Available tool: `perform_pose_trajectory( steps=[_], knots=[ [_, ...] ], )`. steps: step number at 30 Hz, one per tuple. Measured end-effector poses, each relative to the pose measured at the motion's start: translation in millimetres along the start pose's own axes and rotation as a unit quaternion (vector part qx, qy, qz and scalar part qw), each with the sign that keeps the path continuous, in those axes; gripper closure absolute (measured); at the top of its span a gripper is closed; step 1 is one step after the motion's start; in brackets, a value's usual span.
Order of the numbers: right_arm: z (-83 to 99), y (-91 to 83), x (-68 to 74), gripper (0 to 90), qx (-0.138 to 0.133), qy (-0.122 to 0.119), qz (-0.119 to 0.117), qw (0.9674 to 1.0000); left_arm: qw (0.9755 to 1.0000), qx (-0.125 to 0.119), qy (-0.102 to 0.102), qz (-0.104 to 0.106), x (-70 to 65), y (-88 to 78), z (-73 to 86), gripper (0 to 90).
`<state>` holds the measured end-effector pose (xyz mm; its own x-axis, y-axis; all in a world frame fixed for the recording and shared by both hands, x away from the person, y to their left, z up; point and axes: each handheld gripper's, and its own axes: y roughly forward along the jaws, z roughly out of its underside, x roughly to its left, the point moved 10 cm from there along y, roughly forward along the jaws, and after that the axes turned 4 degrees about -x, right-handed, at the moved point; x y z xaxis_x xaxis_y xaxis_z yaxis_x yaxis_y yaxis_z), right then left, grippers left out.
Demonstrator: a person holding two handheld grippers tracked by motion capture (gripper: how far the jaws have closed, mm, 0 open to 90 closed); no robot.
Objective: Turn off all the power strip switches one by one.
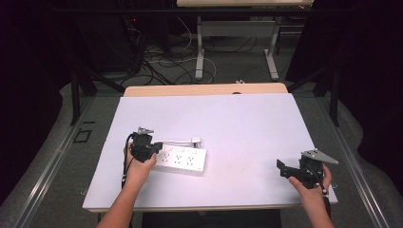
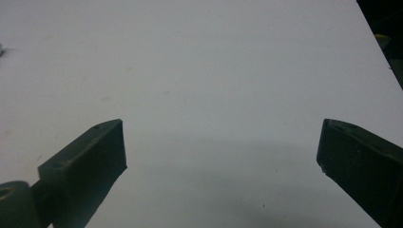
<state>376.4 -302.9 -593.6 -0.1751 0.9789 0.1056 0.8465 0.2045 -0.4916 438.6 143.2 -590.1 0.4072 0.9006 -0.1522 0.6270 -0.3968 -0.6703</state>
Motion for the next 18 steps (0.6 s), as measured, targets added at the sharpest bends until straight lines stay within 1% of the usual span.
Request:
perform_pose_trajectory(
  steps=[3,4,5,7,8,9,11,12,13,14,15,16,18],
  knots=[
    [-0.1,-0.2,0.1,1.8,0.000,-0.001,-0.001,1.0000,1.0000,0.004,0.008,0.001,-3.7,2.2,0.1,90.0],
    [-0.7,0.6,0.6,1.8,-0.006,0.000,-0.002,1.0000,0.9999,0.006,0.011,0.003,-4.7,2.7,0.3,90.0],
    [0.1,-0.5,0.1,1.8,0.000,-0.001,0.000,1.0000,0.9999,0.006,0.011,0.003,-4.7,2.7,0.3,90.0],
    [-0.4,0.6,0.3,1.8,-0.005,0.000,-0.001,1.0000,0.9999,0.006,0.011,0.004,-7.1,4.2,0.2,90.0],
    [-0.7,1.0,-0.4,1.8,-0.008,-0.002,0.001,1.0000,0.9999,0.008,0.012,0.005,-8.8,5.1,0.2,90.0],
    [-0.2,0.4,-0.7,1.8,-0.005,-0.002,0.002,1.0000,0.9998,0.013,0.014,0.008,-9.8,5.2,0.4,90.0],
    [-2.3,2.7,-0.6,1.8,-0.019,0.000,0.004,0.9998,0.9997,0.013,0.017,0.008,-11.6,7.0,0.1,90.0],
    [-0.9,1.2,-0.7,1.8,-0.009,-0.001,0.002,1.0000,0.9997,0.016,0.018,0.010,-12.5,7.7,0.1,90.0],
    [-0.8,1.4,-0.4,1.9,-0.009,0.000,0.002,1.0000,0.9998,0.011,0.015,0.009,-13.9,9.7,-0.5,90.0],
    [-0.3,1.2,0.1,1.8,-0.005,0.000,-0.001,1.0000,0.9995,0.019,0.024,0.010,-13.4,9.6,-0.1,90.0],
    [-0.2,1.3,0.2,1.8,-0.005,0.000,0.000,1.0000,0.9997,0.014,0.017,0.009,-15.1,11.5,-0.6,90.0],
    [-0.4,1.0,0.8,1.8,-0.005,-0.001,-0.003,1.0000,0.9996,0.013,0.023,0.008,-14.8,12.8,-1.3,90.0],
    [0.0,0.1,0.5,1.8,-0.001,-0.002,-0.001,1.0000,0.9995,0.016,0.025,0.006,-14.9,13.5,-1.6,90.0]
  ],
)
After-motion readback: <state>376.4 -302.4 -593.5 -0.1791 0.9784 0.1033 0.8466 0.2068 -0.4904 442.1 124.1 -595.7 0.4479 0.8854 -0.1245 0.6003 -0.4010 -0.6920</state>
